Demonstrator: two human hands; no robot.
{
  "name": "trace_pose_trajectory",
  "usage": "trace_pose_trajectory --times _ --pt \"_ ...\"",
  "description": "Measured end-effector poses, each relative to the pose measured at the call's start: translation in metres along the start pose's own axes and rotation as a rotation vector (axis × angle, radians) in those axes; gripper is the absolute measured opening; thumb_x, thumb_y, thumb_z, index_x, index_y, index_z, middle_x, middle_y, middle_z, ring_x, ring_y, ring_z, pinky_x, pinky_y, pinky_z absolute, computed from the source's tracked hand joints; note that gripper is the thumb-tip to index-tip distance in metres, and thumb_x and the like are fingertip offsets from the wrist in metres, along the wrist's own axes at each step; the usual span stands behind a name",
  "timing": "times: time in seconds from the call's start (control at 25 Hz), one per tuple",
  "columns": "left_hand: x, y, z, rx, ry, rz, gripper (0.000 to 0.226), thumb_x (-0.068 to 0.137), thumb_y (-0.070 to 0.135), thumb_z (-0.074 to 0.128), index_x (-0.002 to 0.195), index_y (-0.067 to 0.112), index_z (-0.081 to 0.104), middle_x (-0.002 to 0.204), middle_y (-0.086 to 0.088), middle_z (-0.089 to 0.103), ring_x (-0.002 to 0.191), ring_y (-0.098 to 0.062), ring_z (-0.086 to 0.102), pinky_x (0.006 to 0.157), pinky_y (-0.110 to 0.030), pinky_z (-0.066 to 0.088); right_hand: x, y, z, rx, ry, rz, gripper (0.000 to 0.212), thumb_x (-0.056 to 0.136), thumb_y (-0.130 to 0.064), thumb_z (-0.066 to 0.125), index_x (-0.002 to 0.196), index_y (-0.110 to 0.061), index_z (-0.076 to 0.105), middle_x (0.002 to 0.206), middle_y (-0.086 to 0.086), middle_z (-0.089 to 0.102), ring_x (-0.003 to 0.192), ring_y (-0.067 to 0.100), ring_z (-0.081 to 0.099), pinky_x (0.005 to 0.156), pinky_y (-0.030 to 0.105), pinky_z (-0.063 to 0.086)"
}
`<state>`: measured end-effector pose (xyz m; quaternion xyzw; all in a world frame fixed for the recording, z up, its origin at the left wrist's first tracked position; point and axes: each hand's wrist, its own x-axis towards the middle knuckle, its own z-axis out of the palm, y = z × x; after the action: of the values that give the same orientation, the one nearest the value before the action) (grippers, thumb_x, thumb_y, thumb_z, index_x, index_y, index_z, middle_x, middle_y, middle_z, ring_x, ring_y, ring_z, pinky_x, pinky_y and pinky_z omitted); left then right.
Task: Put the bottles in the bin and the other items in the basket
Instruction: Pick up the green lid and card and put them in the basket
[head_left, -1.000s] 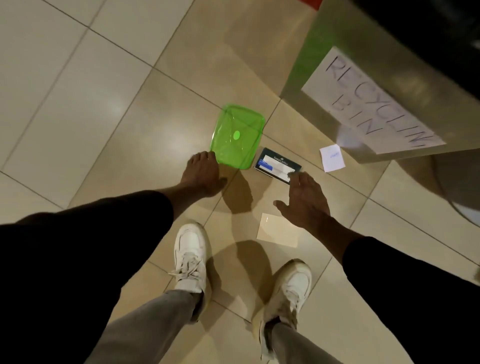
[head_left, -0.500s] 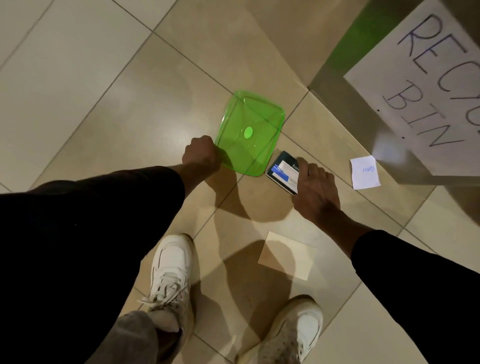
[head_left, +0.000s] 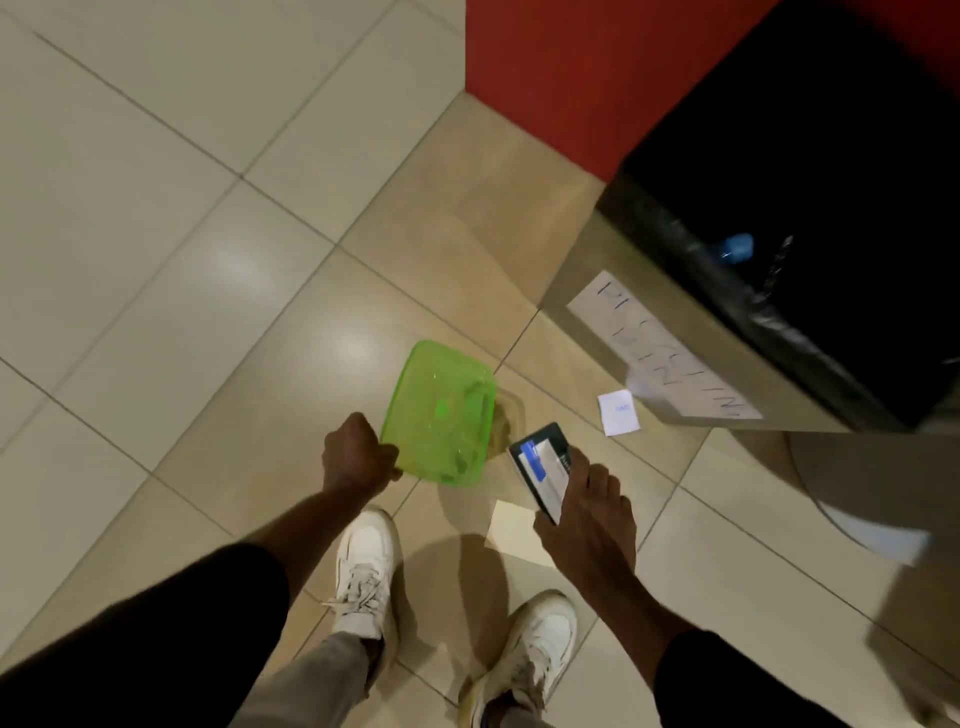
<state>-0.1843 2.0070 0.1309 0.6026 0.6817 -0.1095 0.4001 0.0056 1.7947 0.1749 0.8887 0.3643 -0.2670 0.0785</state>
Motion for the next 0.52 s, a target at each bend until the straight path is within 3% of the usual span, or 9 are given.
trace_pose_trajectory --times 0.08,0.2,0.52 --pt "-0.049 0.011 -0.023 -0.078 -0.027 0.005 0.02 0.078 -0.002 0.071 0.087 0.007 0.055 0.062 -0.006 0.074 0.066 -0.024 0.078 0.074 -0.047 0.062 -0.037 0.007 -0.027 0.001 0.034 -0.013 0.091 0.064 -0.041 0.08 0.143 -0.009 0.048 0.105 0.01 0.058 0.091 0.029 0.059 0.071 0.04 0.056" --pt "-0.129 0.034 -0.071 -0.142 -0.046 0.082 0.023 0.079 -0.006 0.074 0.083 0.004 0.054 0.065 -0.01 0.073 0.051 -0.017 0.075 0.058 -0.04 0.057 -0.097 0.021 -0.096 0.031 0.042 -0.009 0.091 0.06 -0.041 0.081 0.139 -0.008 0.052 0.101 0.01 0.059 0.086 0.028 0.06 0.067 0.038 0.056" --pt "-0.31 0.087 -0.196 -0.161 -0.095 0.177 0.02 0.081 -0.007 0.072 0.085 -0.003 0.053 0.071 -0.019 0.072 0.049 -0.02 0.074 0.047 -0.028 0.049 -0.259 0.036 -0.265 0.084 0.133 0.074 0.08 0.074 -0.054 0.069 0.141 -0.016 0.045 0.111 0.005 0.061 0.095 0.023 0.061 0.074 0.032 0.054"
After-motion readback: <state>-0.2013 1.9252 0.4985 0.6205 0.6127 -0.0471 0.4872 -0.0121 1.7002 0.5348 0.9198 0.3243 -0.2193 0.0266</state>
